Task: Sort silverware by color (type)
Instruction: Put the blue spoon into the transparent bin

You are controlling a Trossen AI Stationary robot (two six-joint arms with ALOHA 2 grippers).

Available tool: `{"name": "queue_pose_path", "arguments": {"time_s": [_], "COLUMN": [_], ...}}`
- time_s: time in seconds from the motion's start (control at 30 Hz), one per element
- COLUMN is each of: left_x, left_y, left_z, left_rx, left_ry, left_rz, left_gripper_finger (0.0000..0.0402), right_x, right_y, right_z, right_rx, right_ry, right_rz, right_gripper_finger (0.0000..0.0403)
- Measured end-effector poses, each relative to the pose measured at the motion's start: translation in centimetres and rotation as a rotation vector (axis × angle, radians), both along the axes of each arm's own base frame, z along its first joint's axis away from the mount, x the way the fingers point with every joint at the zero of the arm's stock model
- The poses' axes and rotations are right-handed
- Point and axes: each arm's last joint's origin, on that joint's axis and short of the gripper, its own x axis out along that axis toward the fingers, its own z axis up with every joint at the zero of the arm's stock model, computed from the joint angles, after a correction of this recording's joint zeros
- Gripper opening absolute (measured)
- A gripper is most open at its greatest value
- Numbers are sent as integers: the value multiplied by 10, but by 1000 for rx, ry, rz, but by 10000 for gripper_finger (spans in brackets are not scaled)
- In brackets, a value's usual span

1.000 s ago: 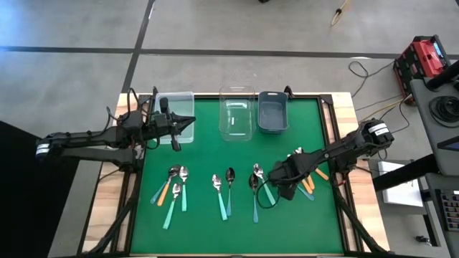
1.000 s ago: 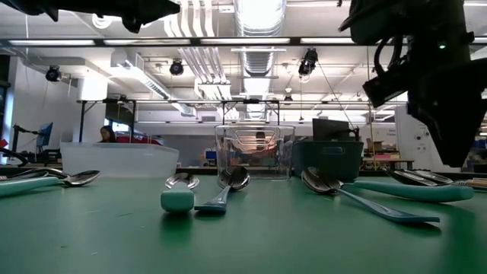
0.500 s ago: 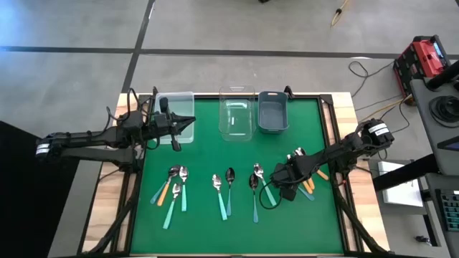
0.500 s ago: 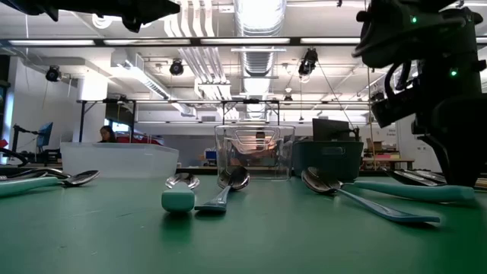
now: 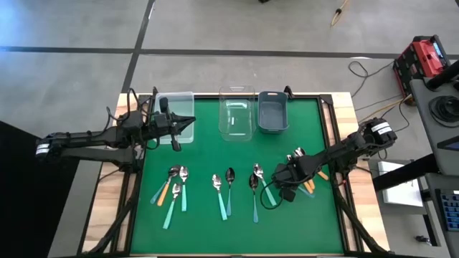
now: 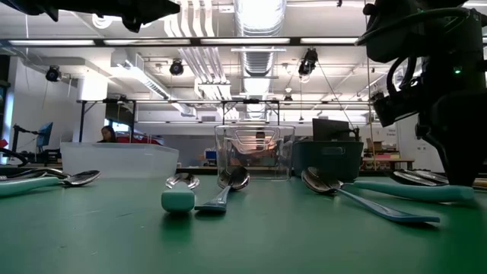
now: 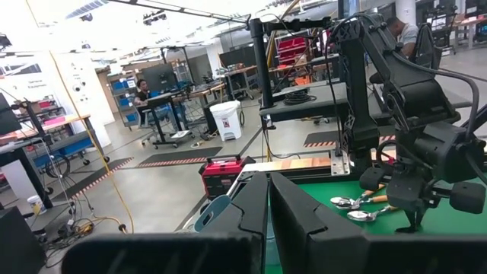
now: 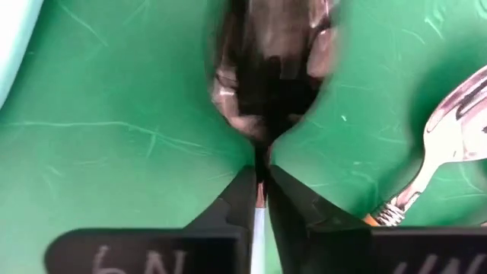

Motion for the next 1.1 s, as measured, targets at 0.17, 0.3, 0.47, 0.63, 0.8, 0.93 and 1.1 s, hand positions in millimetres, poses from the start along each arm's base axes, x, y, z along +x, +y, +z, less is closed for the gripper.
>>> {"name": "queue_pose_path", "arguments": {"time_s": [0.17,0.3,0.47,0.63,0.8,0.93,1.1], "left_x": [0,0,0,0,0,0,0], "left_y": [0,0,0,0,0,0,0], "left_z": [0,0,1,3,4,4,5], "left_rx": [0,0,2,0,-14,-18,-31], "left_ry": [0,0,-11,-28,-50,-49,-64], "left_rz": [0,0,0,-1,-3,-4,-6], "left_gripper_finger": [0,0,0,0,0,0,0], "right_x": [1,6,17,36,54,67,83], "right_y": [0,1,3,4,7,7,2], "right_z": [2,10,33,55,67,77,90], "right_rx": [-1,-7,-30,-119,-191,-292,-398], "right_ry": [-5,-61,-198,-441,-665,-823,-1002], "right_rz": [2,1,-6,23,93,145,166], "right_gripper_finger": [14,13,13,12,12,12,12]}}
